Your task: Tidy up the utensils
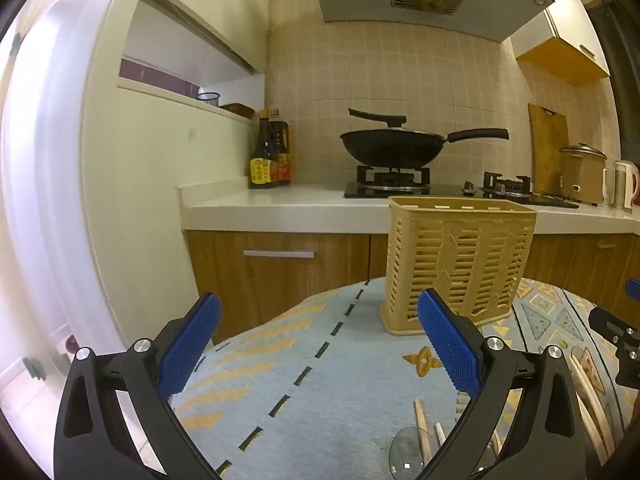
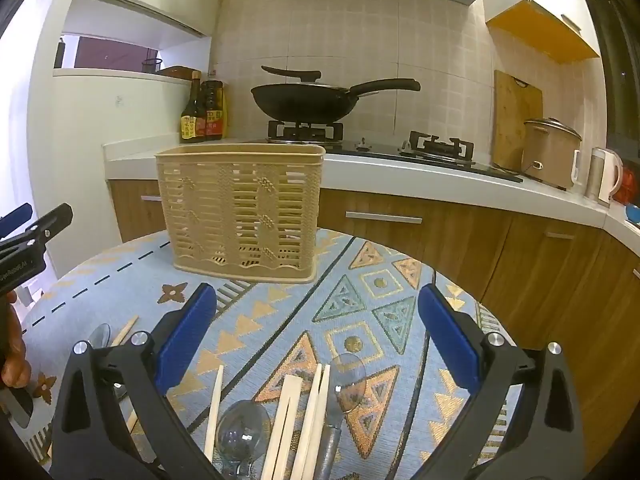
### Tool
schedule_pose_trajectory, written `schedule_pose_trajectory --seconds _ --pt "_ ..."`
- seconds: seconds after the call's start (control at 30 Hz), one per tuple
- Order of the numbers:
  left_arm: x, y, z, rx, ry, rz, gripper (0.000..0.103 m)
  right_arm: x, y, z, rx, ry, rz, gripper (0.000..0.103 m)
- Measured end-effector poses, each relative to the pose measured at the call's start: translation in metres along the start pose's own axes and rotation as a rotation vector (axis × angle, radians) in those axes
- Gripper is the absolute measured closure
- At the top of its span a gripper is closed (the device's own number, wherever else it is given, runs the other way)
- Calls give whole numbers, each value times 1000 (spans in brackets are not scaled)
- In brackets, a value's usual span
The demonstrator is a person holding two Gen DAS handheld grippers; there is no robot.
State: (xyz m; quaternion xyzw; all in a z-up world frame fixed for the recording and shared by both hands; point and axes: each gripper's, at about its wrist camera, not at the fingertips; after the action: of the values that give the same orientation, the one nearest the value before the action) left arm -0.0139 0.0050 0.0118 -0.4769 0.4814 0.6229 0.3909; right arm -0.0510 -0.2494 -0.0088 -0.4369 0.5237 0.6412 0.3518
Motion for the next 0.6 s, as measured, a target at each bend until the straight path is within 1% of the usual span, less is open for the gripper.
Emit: schedule_pose_trajectory --seconds 0.6 --pt "7 -2 -4 13 2 11 8 0 0 0 0 -6 4 7"
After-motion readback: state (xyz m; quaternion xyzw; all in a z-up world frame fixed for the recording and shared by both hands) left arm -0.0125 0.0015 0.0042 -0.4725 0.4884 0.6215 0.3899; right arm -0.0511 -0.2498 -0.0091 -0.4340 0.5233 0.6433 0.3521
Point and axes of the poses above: each gripper's, at about its wrist camera, not at the fingertips, and y roughly against the way its jaws point, z to its left, x to its underside, and after that the axes turned 13 degrees about -x, right-handed
